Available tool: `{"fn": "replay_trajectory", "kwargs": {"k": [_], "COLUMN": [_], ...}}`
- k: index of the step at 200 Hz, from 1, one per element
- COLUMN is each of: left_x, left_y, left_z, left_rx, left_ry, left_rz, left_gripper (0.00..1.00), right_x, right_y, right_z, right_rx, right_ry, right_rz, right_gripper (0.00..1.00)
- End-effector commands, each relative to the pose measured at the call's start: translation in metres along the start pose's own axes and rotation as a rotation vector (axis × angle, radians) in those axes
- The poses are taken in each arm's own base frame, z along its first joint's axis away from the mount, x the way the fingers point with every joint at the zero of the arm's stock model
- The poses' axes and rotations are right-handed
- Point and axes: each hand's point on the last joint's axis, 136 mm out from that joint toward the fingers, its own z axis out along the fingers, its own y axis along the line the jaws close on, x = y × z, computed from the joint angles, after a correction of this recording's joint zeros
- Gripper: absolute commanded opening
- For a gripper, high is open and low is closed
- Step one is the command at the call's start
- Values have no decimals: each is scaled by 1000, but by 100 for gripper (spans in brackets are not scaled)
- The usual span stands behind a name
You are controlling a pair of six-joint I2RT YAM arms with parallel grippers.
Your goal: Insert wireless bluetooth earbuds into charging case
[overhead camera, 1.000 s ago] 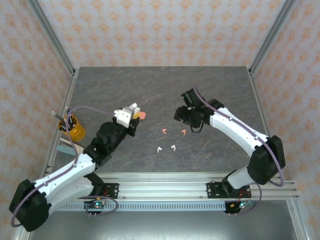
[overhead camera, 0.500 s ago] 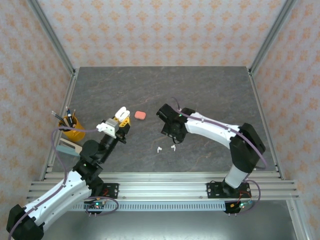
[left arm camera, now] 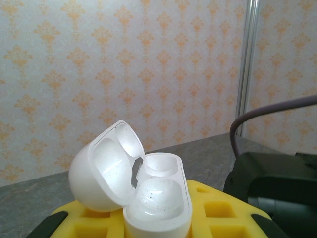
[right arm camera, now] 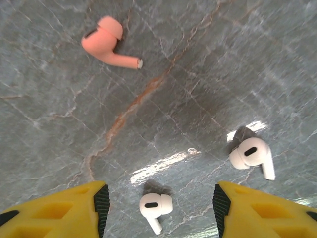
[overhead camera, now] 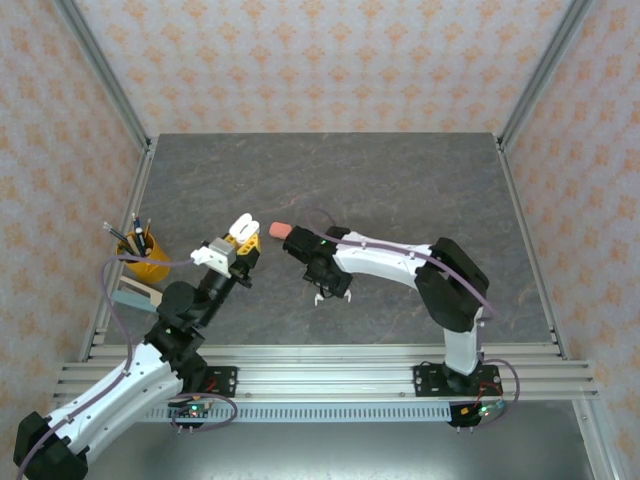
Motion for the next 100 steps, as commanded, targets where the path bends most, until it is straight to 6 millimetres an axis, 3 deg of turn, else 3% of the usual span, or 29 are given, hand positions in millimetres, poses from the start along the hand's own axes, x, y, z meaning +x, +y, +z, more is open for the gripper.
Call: {"fn": "replay_trajectory", "kwargs": {"k": [1, 100], "left_x": [-14, -11], "left_y": [3, 0], "left_z": [0, 5], "left_rx": [-7, 5], "left_ry": [-37, -19], "left_rz": [7, 15], "left_gripper": [0, 0], "right_x": [4, 28], "right_y": [2, 11], "right_z": [2, 20], "right_rx": [21, -22], "right_ry": [0, 76], "right_rz": [6, -75], "right_gripper": [59, 55]}}
